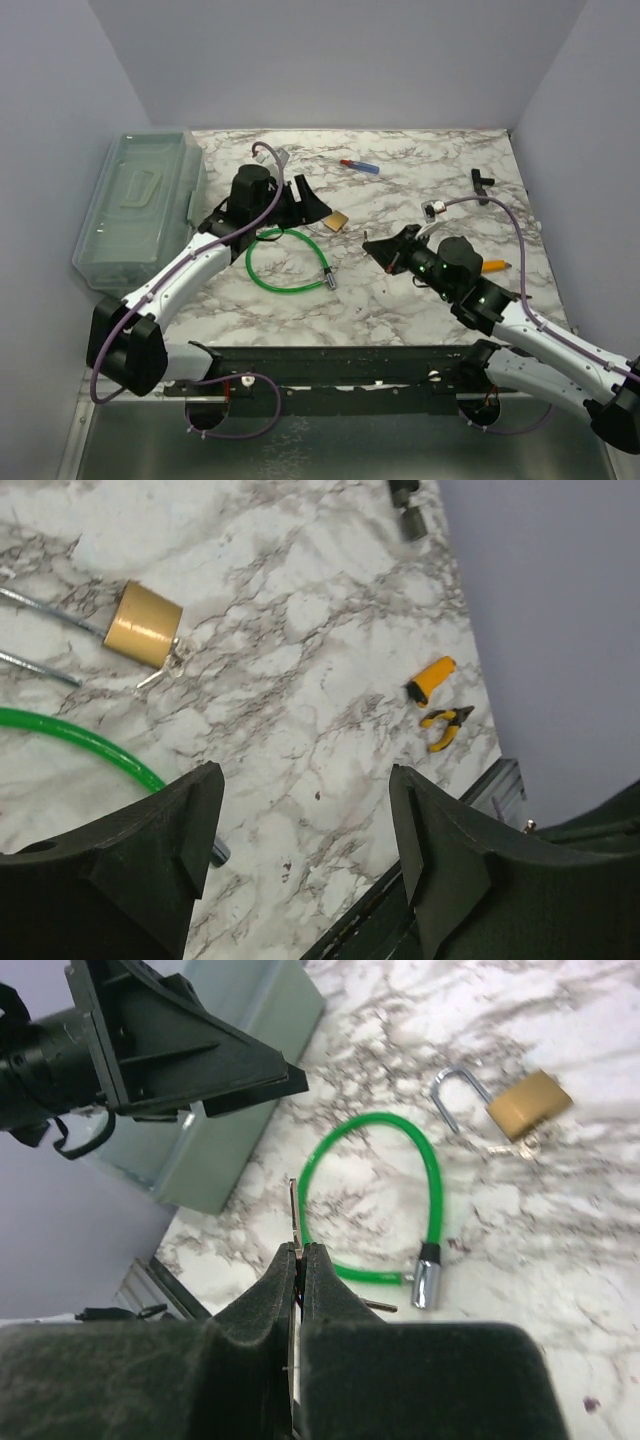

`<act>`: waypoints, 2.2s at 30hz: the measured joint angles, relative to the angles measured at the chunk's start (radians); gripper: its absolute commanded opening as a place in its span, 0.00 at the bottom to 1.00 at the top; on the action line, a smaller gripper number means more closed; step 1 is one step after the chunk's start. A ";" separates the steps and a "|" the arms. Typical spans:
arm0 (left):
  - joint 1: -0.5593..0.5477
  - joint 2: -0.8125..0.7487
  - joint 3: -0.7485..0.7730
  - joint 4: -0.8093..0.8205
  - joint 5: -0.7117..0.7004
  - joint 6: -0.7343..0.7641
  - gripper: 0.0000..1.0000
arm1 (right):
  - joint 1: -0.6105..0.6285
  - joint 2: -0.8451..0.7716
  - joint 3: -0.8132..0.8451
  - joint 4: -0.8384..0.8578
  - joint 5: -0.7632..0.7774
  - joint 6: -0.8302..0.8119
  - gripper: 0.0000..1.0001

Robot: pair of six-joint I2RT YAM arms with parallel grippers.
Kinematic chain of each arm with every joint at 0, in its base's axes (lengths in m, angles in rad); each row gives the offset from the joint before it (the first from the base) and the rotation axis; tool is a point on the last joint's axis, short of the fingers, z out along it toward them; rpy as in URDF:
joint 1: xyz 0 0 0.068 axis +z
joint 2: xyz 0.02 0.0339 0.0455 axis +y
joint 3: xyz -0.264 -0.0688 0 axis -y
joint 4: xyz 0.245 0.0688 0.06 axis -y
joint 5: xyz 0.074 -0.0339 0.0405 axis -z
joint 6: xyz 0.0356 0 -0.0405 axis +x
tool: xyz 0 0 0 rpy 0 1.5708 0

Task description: Unlock with the key

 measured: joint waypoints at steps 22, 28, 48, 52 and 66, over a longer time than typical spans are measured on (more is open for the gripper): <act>-0.300 0.408 0.209 -0.518 -0.502 -0.242 0.76 | 0.000 -0.204 -0.087 -0.325 0.082 0.101 0.00; -0.314 0.476 0.220 -0.543 -0.539 -0.304 0.74 | 0.000 -0.255 -0.095 -0.344 0.097 0.101 0.01; -0.371 0.648 0.342 -0.602 -0.628 -0.330 0.53 | 0.000 -0.318 -0.114 -0.406 0.120 0.100 0.01; -0.376 0.662 0.360 -0.628 -0.642 -0.330 0.34 | 0.000 -0.320 -0.114 -0.424 0.127 0.099 0.01; -0.385 0.661 0.362 -0.618 -0.643 -0.315 0.00 | 0.000 -0.354 -0.114 -0.492 0.145 0.092 0.01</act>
